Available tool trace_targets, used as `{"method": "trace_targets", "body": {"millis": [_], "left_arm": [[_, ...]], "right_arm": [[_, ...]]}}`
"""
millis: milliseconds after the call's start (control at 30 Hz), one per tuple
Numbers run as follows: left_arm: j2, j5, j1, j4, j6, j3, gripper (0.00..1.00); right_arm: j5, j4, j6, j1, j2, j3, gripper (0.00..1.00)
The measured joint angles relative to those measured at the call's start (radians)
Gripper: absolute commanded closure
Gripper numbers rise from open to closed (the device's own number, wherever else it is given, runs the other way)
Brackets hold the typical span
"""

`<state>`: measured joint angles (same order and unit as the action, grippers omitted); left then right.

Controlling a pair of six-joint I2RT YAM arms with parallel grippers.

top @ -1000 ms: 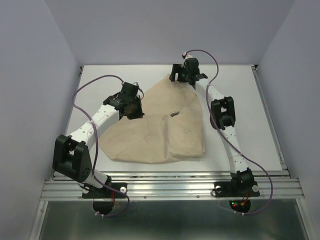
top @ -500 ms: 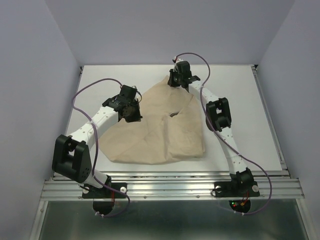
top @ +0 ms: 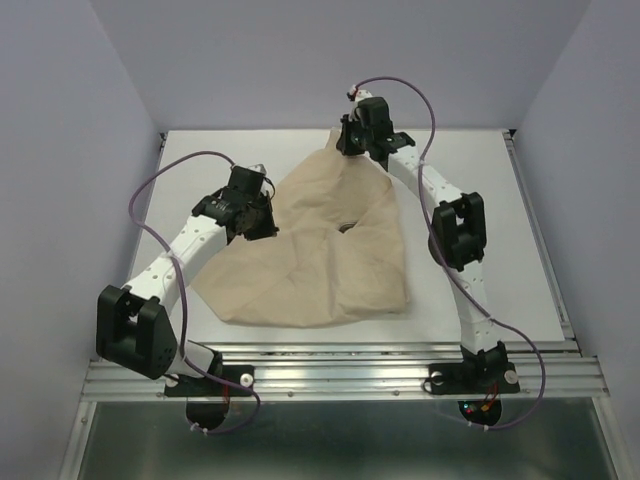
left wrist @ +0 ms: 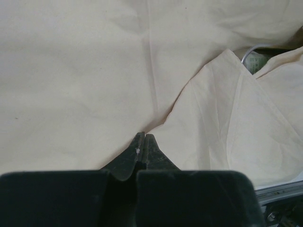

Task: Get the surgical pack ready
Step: Pack the surgical kit at the center of the board.

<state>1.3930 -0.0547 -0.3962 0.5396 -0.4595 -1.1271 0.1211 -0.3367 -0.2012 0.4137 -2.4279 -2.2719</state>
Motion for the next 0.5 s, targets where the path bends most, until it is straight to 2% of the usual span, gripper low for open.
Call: {"method": "trace_targets", "body": {"millis": [100,300,400,500], "left_arm": [[-0.030,0.000,0.007,0.004,0.006,-0.018,1.00],[-0.089,0.001,0.019,0.005,0.012,-0.025,1.00],[-0.109,0.002,0.024,0.005,0.016,-0.025,1.00],[-0.119,0.002,0.026,0.004,0.019,-0.025,1.00]], "right_arm": [[-0.008,0.002,0.012,0.028,0.131,0.098,0.99],[-0.059,0.042,0.021,0.103,0.397,0.401,0.99],[-0.105,0.068,0.021,0.134,0.512,0.579,0.99],[-0.134,0.074,0.011,0.152,0.591,0.690,0.99]]}}
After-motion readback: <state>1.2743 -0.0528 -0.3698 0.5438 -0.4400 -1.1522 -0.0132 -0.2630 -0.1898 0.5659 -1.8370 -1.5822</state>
